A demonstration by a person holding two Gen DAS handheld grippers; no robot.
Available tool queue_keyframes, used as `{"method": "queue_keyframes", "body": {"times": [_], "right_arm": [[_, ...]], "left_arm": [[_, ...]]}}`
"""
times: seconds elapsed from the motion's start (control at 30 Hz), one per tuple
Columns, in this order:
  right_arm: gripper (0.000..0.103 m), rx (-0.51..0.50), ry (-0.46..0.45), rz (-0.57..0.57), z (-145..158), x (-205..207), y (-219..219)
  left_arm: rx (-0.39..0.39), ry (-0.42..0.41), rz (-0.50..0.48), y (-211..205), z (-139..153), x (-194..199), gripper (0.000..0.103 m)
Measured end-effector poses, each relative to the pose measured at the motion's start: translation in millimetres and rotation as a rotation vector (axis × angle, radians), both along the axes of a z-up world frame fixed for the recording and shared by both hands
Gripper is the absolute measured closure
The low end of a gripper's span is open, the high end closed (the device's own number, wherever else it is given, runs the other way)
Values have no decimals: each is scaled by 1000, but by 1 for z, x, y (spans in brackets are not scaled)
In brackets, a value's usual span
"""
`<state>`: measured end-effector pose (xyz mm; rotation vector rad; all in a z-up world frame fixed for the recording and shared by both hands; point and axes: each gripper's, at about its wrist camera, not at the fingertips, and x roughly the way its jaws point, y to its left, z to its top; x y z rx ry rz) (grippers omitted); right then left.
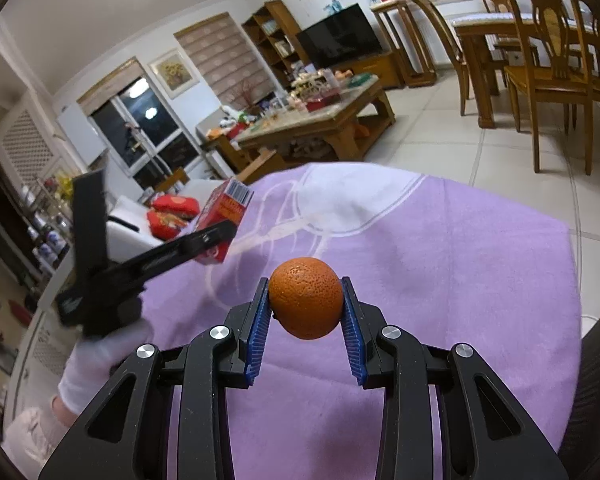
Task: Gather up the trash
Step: 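Grasp the red milk box with the left tool, then carry the milk box and orange with both tools over the bin, then open both tools to drop the milk box and orange into the bin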
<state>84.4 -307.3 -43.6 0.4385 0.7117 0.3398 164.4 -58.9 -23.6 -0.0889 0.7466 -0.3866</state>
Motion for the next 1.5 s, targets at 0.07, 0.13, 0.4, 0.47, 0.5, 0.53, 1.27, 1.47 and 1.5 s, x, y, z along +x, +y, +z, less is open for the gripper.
{"method": "queue_keyframes", "body": {"times": [0.07,0.13,0.4,0.47,0.5,0.53,1.27,1.47,1.5], "right_arm": [[69,2,-35,-17,10,-13,-10],[69,5,-68,-39,20,-27,-21],[69,-4,-172,-213,57,-107,-110],[69,-4,-185,-271,61,-130,-141],[69,-3,-188,-291,62,-138,-153],[69,-3,-189,-315,62,-146,-167],[69,53,-40,-513,-25,-191,-311],[67,58,-16,-516,-32,-178,-318],[67,59,-14,-517,-33,-175,-318]], "left_arm": [[-18,-40,-56,-14,13,-25,53],[-25,-69,-100,-26,22,-45,53],[-79,-124,-317,-114,33,-121,53],[-84,-111,-369,-141,29,-133,53],[-84,-107,-390,-154,26,-139,53],[-85,-102,-412,-165,23,-144,53],[61,58,-630,-326,-36,-170,52],[73,65,-636,-329,-42,-172,52],[73,66,-639,-333,-42,-172,52]]}}
